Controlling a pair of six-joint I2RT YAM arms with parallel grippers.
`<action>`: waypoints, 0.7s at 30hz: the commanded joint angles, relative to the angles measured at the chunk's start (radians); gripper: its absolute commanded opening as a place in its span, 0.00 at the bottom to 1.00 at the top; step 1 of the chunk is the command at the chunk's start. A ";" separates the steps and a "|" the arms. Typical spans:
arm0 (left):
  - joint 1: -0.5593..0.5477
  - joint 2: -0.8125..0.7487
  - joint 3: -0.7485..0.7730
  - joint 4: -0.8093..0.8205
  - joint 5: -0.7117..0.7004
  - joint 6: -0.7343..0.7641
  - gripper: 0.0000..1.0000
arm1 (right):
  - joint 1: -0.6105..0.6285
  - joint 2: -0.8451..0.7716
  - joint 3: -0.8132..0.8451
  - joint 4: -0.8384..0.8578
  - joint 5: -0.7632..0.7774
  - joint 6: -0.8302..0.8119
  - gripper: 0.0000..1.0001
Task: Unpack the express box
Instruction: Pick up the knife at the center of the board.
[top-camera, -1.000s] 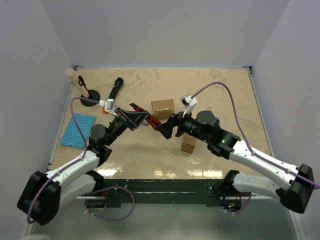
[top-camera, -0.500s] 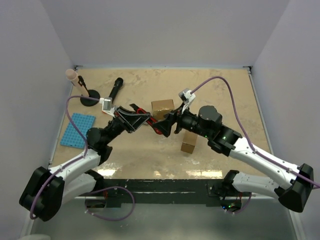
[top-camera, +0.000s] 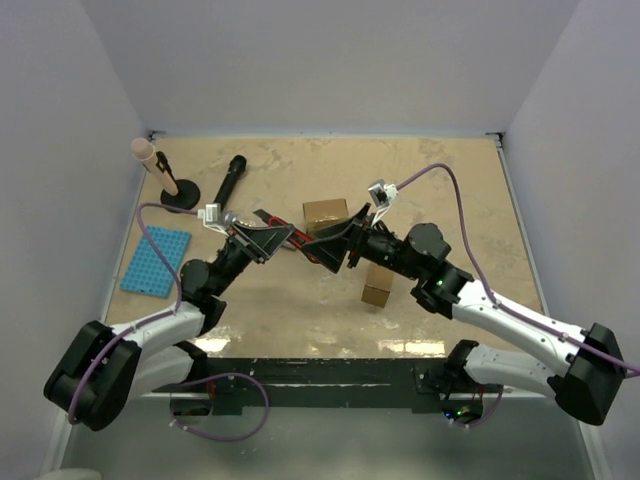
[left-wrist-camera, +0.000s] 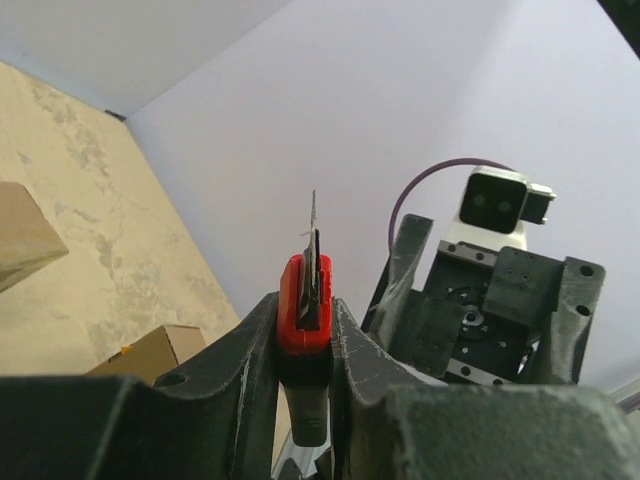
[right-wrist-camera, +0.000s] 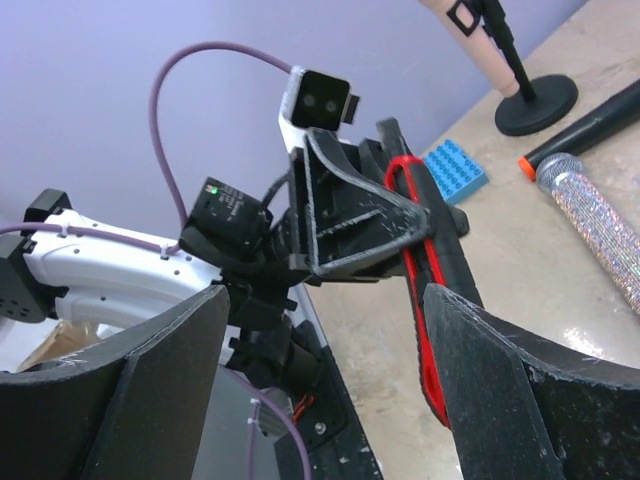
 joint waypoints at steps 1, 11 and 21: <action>0.006 -0.035 0.034 0.449 -0.046 -0.002 0.00 | -0.002 0.026 0.018 0.080 -0.031 0.042 0.83; 0.006 -0.038 0.047 0.484 0.009 -0.019 0.00 | -0.002 0.012 0.002 0.017 0.097 0.023 0.87; 0.006 -0.060 0.083 0.486 0.037 -0.031 0.00 | -0.002 0.103 -0.004 0.020 0.043 0.016 0.81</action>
